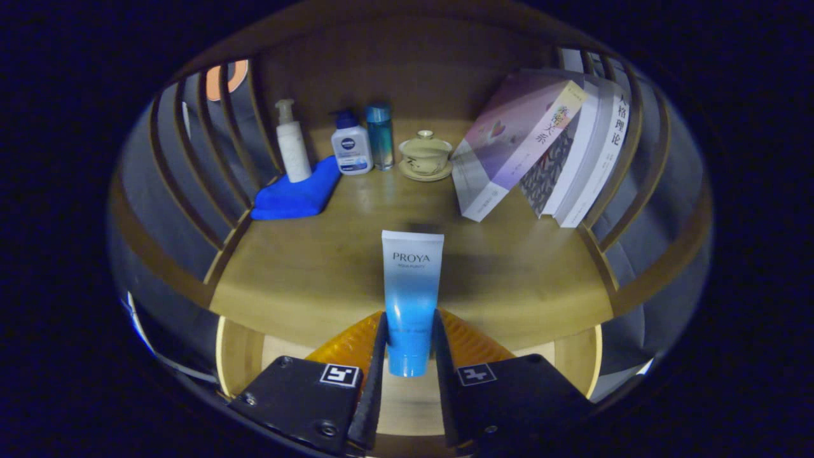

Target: Pull open the drawer, take out the items inside it, and place them on the countertop above the cabinet.

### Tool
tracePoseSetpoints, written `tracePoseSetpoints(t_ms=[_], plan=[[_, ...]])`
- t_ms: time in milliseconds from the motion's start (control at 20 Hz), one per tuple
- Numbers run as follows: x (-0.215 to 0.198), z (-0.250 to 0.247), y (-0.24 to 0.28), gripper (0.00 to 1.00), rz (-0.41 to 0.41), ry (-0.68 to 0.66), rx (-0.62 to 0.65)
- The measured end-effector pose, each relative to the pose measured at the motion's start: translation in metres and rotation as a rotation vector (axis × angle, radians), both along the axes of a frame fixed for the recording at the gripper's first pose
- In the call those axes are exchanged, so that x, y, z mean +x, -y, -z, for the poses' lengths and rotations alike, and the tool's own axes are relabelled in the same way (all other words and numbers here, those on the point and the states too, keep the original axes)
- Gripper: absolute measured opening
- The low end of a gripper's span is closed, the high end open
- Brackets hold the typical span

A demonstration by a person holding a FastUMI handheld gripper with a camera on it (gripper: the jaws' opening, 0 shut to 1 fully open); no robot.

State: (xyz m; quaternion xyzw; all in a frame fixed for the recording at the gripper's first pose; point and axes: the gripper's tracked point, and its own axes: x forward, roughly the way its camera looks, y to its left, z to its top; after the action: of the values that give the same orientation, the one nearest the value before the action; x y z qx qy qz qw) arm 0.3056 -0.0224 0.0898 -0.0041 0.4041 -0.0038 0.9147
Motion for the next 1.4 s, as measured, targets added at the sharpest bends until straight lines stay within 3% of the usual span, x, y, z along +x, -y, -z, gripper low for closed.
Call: tracePoseSetpoints(t_ms=[550,600,650,850,900,1150,1400], plan=[[0.016,0.018,-0.001,0.44,0.024,0.088,-0.033],[0.010,0.030,-0.002,0.48,0.023,0.043,-0.030],[0.018,0.020,0.000,0.53,0.035,0.115,-0.018],[0.010,0.022,0.000,0.70,0.026,0.141,0.011],[0.009,0.015,-0.004,0.74,0.014,0.168,0.011],[-0.008,-0.031,-0.023,0.74,-0.034,0.343,-0.028],[-0.061,-0.078,-0.043,0.74,-0.106,0.557,-0.031]])
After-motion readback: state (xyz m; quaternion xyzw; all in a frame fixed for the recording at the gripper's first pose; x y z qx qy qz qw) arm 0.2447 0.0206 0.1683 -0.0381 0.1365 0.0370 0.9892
